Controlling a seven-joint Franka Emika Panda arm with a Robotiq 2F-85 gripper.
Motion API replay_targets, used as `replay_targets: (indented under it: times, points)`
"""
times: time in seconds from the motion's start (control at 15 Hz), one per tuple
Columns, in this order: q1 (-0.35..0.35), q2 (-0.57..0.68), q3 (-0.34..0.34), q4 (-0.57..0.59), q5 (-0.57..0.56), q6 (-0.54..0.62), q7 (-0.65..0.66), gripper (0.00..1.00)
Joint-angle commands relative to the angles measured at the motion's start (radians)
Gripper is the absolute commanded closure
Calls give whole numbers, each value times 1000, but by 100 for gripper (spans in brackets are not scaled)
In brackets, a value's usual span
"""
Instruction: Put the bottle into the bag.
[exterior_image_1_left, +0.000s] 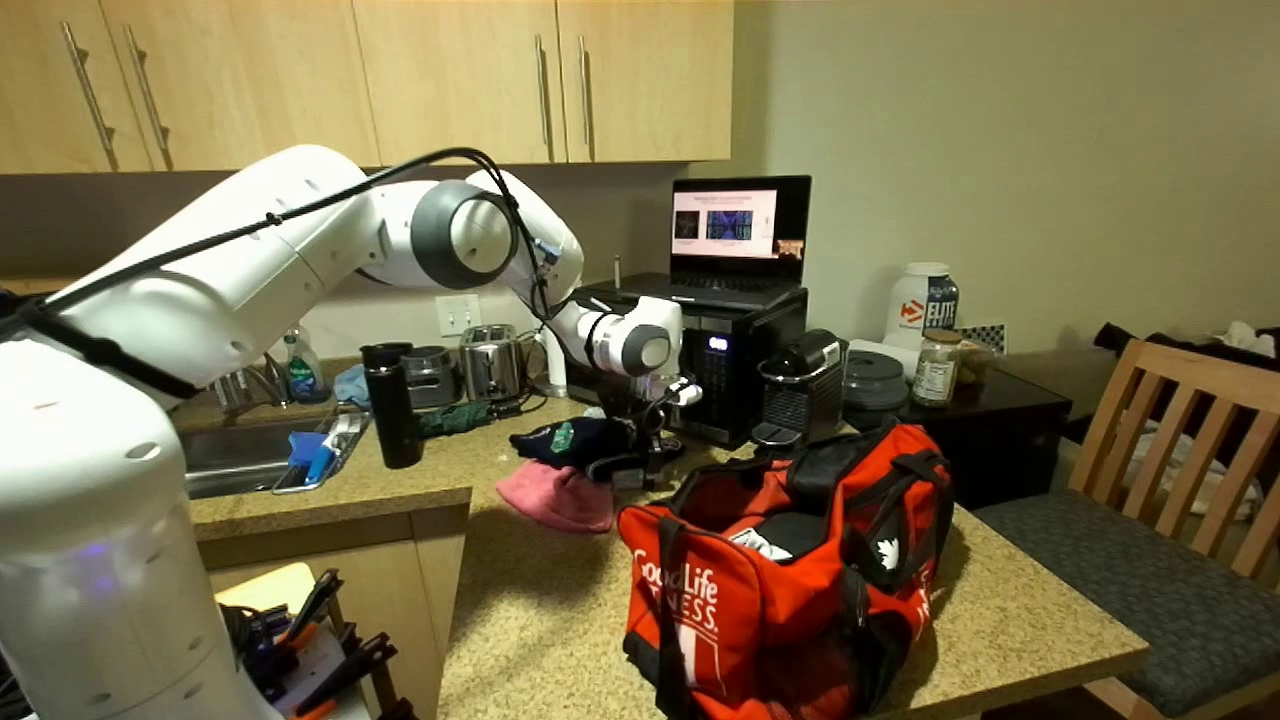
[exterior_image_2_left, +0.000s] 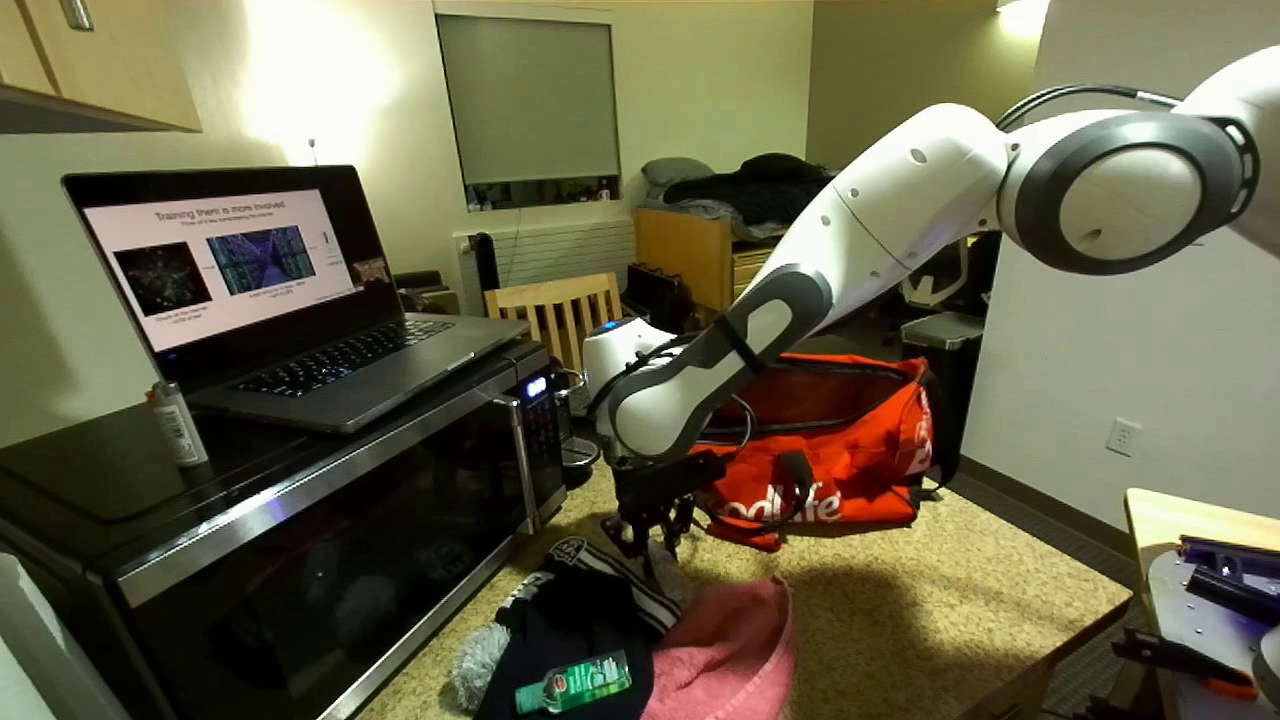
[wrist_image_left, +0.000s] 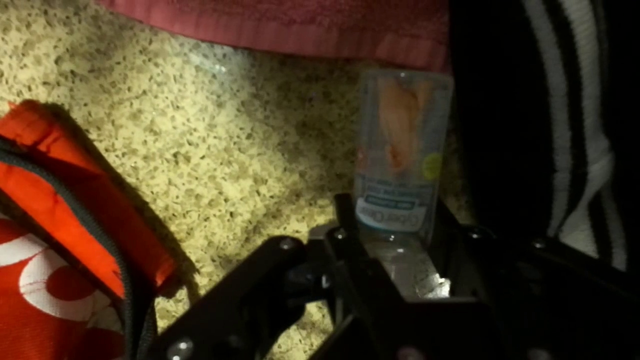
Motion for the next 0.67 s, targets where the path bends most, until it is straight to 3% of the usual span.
replay_targets:
  times: [0.0,0.6]
  points:
    - [-10,7,10,3,4,-11,-9,87]
    - [-35,-34,-20,27,-18,-76,-27,87]
